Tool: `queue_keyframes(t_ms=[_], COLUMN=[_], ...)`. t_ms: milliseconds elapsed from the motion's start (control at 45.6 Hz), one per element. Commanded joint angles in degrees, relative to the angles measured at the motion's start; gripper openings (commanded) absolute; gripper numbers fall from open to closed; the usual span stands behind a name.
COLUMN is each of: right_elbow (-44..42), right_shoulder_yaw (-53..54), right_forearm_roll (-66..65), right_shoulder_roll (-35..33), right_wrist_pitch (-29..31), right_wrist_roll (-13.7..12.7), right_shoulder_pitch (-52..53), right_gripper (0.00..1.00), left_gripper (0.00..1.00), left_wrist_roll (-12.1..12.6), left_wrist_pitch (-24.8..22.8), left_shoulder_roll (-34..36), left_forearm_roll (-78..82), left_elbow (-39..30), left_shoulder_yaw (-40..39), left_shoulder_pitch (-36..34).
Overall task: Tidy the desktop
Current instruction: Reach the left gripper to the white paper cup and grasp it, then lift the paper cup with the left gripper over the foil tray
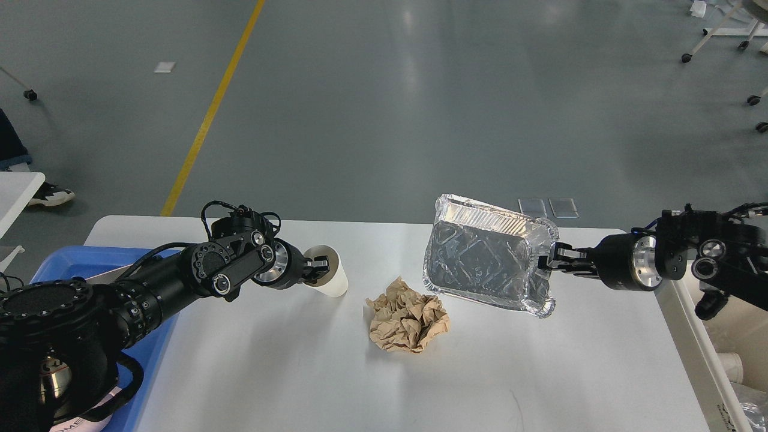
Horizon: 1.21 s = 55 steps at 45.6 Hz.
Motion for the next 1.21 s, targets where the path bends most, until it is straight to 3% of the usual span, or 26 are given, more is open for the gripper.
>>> queue_keyframes(t_ms=[0, 110, 307, 395, 483, 570, 702, 768, 1009, 1185], right_elbow=[0.0, 0.0, -0.09, -0.09, -0.09, -0.09, 0.0, 0.0, 0.0, 0.0], right_shoulder_yaw=[0.08, 0.17, 0.96, 1.22, 1.4, 1.4, 1.49, 1.49, 1.49, 1.58], right_forearm_roll=[0.0, 0.0, 0.97, 0.97, 0.97, 0.97, 0.97, 0.97, 0.97, 0.97], right_shoulder_roll=[-0.09, -0.18, -0.18, -0.18, -0.18, -0.18, -0.27, -0.18, -0.18, -0.18], right_wrist_pitch=[-0.08, -0.08, -0.08, -0.08, -0.08, -0.08, -0.08, -0.08, -0.08, -0.08], right_wrist_roll=[0.0, 0.09, 0.0, 0.0, 0.0, 0.0, 0.0, 0.0, 0.0, 0.0], right_shoulder_pitch=[0.0, 0.0, 0.09, 0.18, 0.53, 0.62, 0.79, 0.79, 0.97, 0.97], right_gripper=[0.0, 0.0, 0.0, 0.0, 0.0, 0.0, 0.0, 0.0, 0.0, 0.0], left_gripper=[0.0, 0.0, 0.0, 0.0, 0.0, 0.0, 0.0, 0.0, 0.0, 0.0], left_wrist_roll=[-1.38, -2.61, -2.88, -3.4, -6.12, -10.77, -20.44, -22.82, -27.04, -25.82], left_wrist_pitch=[-2.24, -2.51, 1.45, 1.54, 1.36, 0.92, -0.83, -1.98, -6.9, -8.31], left_shoulder_roll=[5.99, 16.62, 43.41, 53.27, 60.92, 67.52, 75.87, 79.56, 91.69, 93.81], left_forearm_roll=[-0.35, -0.44, -1.14, -1.23, -2.54, -4.39, -5.97, -7.64, -12.3, -13.36], left_elbow=[-2.13, -12.66, -40.78, -48.27, -53.55, -56.36, -57.16, -57.16, -56.98, -56.28], left_shoulder_yaw=[-0.35, -1.41, -5.88, -10.89, -17.57, -23.63, -26.19, -26.46, -26.63, -26.9], left_shoulder_pitch=[-0.27, -0.27, 3.14, 7.54, 13.16, 18.0, 20.12, 20.12, 19.68, 19.07])
